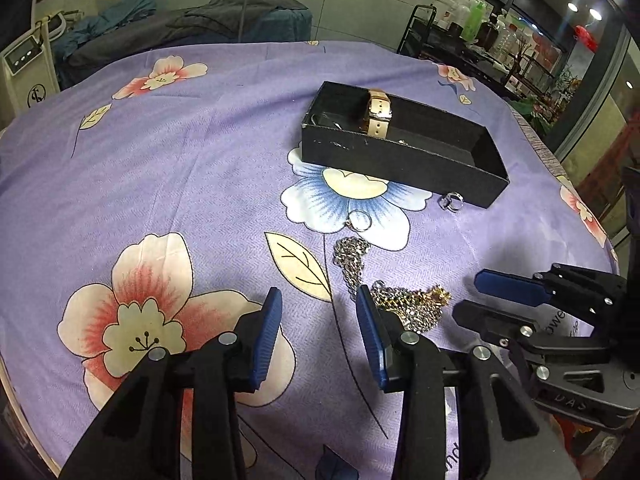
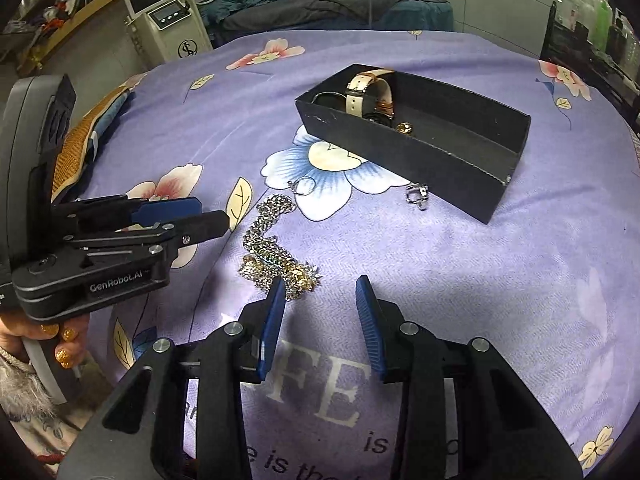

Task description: Organize jewelry

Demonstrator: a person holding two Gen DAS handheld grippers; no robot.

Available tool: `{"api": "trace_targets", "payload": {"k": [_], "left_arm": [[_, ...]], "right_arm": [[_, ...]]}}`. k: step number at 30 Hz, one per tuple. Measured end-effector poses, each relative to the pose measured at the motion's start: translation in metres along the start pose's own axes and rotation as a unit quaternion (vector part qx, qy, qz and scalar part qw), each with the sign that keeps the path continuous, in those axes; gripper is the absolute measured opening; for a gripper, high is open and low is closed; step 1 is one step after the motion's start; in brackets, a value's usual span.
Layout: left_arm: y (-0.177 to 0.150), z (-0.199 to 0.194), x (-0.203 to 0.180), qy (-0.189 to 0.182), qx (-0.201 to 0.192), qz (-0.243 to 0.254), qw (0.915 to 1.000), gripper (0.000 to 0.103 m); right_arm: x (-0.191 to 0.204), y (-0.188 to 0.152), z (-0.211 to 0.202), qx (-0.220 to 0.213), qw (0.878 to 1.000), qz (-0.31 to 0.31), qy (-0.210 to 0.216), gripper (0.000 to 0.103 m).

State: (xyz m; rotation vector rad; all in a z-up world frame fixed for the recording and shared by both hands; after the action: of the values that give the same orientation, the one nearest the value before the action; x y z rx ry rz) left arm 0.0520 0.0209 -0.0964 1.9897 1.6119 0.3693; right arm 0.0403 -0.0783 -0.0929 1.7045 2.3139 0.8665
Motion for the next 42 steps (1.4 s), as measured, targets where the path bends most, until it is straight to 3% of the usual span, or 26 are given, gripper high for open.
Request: {"api": "trace_targets", "payload": {"k": [8, 13, 19, 30, 36, 42], "left_arm": [[-0.017, 0.003, -0.027, -0.032, 0.012, 0.035, 0.9988, 0.037], [-0.014, 0.008, -0.04, -0.045, 0.015, 0.051, 0.9976, 0.033], [-0.013, 0.018, -0.043, -0.048, 0.021, 0.055, 0.9971, 0.017], [-0.012, 0.006, -0.033, -0.049, 0.01, 0.034, 0.9982, 0.017], [0.004, -0.003, -0.03, -0.046, -0.007, 0.034, 0.9984, 0.017], [0.042, -0.005, -0.037, -0.045, -0.034, 0.05, 0.9972, 0.017]], "right_arm": [[0.008, 0.005, 0.017, 0.014, 1.0, -0.015, 0.009, 0.027], [0.006, 0.003, 0.022, 0.02, 1.0, -0.015, 0.006, 0.015], [0.003, 0.002, 0.019, 0.017, 1.0, -0.007, 0.005, 0.014], [-0.015, 0.002, 0.002, 0.001, 1.0, 0.024, -0.008, 0.011], [-0.024, 0.013, -0.011, -0.018, 0.999, 0.04, -0.012, 0.011], [-0.032, 0.039, -0.026, -0.047, 0.998, 0.037, -0.022, 0.011]]}}
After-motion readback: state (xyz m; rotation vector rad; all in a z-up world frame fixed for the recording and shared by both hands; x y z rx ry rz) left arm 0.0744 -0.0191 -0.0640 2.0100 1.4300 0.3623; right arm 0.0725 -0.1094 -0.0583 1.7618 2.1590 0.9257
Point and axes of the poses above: each gripper's, at about its wrist camera, not at the fingertips, and z roughly the way its jaws point, x to its left, y to its top, the point moved 10 cm from there along z, roughly the way its jaws point, and after that the axes turned 6 degrees about z, right-handed, at the moved point
